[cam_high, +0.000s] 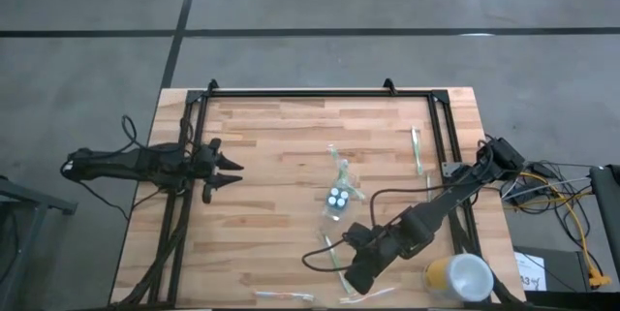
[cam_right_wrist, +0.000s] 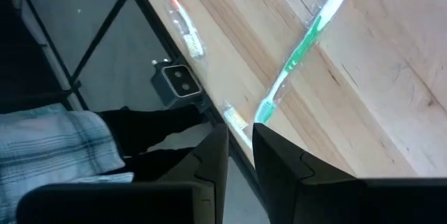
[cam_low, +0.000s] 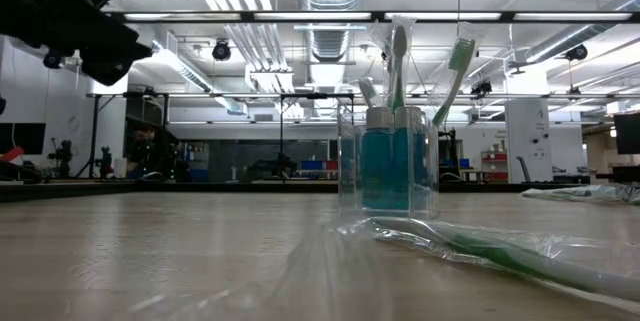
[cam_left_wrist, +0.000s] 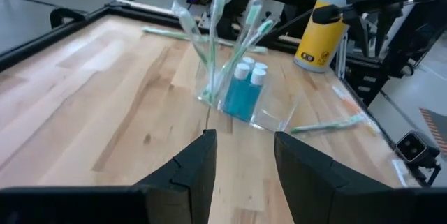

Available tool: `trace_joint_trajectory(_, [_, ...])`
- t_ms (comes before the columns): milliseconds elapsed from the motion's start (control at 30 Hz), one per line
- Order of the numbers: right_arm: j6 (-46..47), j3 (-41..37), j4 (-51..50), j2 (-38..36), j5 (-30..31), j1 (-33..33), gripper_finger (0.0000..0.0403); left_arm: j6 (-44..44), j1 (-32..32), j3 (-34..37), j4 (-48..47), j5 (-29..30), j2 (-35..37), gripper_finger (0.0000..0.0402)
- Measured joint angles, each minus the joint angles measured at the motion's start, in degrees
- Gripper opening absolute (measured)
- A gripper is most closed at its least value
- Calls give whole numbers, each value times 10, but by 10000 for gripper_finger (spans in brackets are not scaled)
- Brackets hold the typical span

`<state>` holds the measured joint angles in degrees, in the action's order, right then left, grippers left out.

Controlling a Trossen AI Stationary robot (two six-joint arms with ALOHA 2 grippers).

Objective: Pick & Place toothbrushing station
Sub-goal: Put the white green toothbrush into the back side of the transparent organizer

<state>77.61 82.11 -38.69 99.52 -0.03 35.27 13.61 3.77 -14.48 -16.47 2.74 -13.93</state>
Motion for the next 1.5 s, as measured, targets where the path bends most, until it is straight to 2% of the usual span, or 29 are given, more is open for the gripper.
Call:
trace_joint_trajectory(333, [-68,-1,8,46,-15,0,66,-23,0,8,-29,2,14,149])
trace_joint_trajectory(767, [-24,-1,17,57,-17,0,66,7,0,8,-35,1,14,149])
trace_joint_trajectory(1100, [141,-5,8,66,0,5,66,8,0,8,-35,0,14,149])
trace_joint_trajectory(1200, [154,-5,10,82,4,13,67,8,0,8,-35,0,14,149])
trace_joint_trajectory(1367, [112,3,36,125,-2,28,100,8,0,8,-35,0,14,149])
trace_joint_trajectory(1500, [120,25,50,160,2,39,139,8,0,8,-36,0,14,149])
